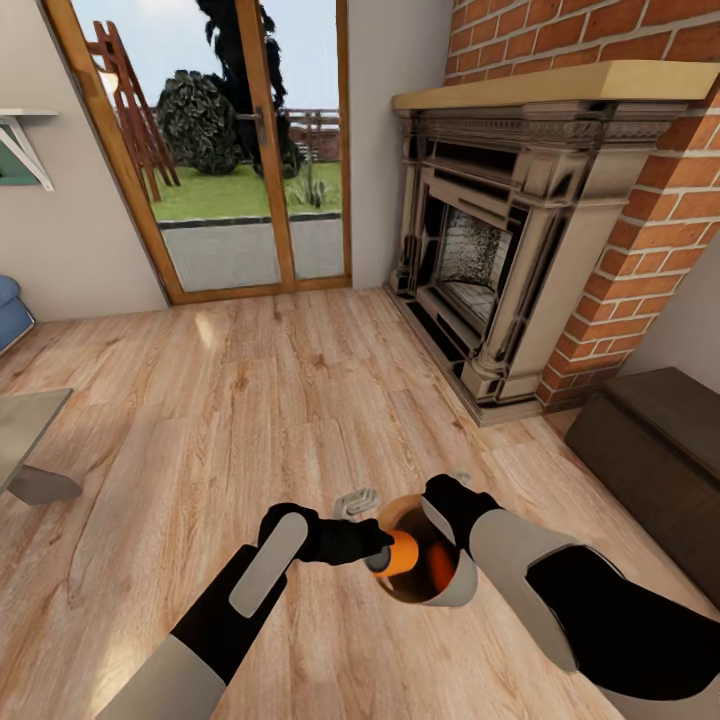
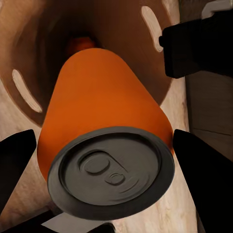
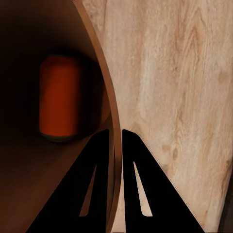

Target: Put the three can of soda from the living room inside the tash can in the kitchen.

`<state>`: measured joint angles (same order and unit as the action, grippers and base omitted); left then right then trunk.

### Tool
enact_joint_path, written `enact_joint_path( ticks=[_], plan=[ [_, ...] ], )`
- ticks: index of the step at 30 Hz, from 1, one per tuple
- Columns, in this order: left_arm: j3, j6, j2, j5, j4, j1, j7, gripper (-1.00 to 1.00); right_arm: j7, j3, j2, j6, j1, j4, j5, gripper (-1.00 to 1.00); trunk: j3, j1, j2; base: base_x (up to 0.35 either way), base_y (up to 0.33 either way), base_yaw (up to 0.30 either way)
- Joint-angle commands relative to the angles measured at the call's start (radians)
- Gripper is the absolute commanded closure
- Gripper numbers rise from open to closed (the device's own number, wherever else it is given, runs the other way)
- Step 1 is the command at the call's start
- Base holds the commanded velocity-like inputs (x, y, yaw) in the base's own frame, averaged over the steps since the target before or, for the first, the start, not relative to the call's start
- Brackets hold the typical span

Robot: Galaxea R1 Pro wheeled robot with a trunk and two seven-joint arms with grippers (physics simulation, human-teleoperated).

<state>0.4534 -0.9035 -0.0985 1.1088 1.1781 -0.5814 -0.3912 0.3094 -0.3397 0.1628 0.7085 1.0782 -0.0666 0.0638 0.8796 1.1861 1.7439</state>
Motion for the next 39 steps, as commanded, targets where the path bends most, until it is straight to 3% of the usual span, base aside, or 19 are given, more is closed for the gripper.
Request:
enact_joint_path(
  ticks=[1,5,12,16,23,33,39],
  plan=[
    [0.0,0.002,0.0,0.0,-0.001,0.0,0.0,1.0,-0.004,-0.006,0.001,0.0,-0.001,-0.001,-0.007,1.0,0.0,0.0,0.0,0.0,0.0,0.0],
    [0.003,0.019,-0.001,-0.002,-0.019,0.0,0.0,1.0,-0.005,-0.006,0.011,0.0,-0.008,-0.001,-0.007,1.0,0.0,0.0,0.0,0.0,0.0,0.0],
    [0.045,0.071,-0.003,-0.002,-0.084,-0.001,0.0,1.0,-0.007,-0.005,0.012,0.003,-0.013,-0.009,-0.007,1.0,0.0,0.0,0.0,0.0,0.0,0.0],
    [0.064,0.105,-0.017,-0.002,-0.132,-0.001,0.003,1.0,-0.008,-0.005,0.012,0.004,-0.013,-0.013,-0.007,1.0,0.0,0.0,0.0,0.0,0.0,0.0],
    [0.14,0.188,-0.027,-0.003,-0.198,-0.002,0.01,1.0,-0.009,-0.004,0.012,0.005,-0.014,-0.016,-0.007,1.0,0.0,0.0,0.0,0.0,0.0,0.0],
    [0.157,0.25,-0.029,-0.003,-0.212,-0.002,0.032,1.0,-0.011,-0.004,0.012,0.031,-0.014,-0.016,-0.006,1.0,0.0,0.0,0.0,0.0,0.0,0.0],
    [0.158,0.26,-0.029,-0.003,-0.214,-0.002,0.042,1.0,-0.098,-0.004,0.012,0.039,-0.015,-0.014,-0.005,1.0,0.0,0.0,0.0,0.0,0.0,0.0]
  ],
)
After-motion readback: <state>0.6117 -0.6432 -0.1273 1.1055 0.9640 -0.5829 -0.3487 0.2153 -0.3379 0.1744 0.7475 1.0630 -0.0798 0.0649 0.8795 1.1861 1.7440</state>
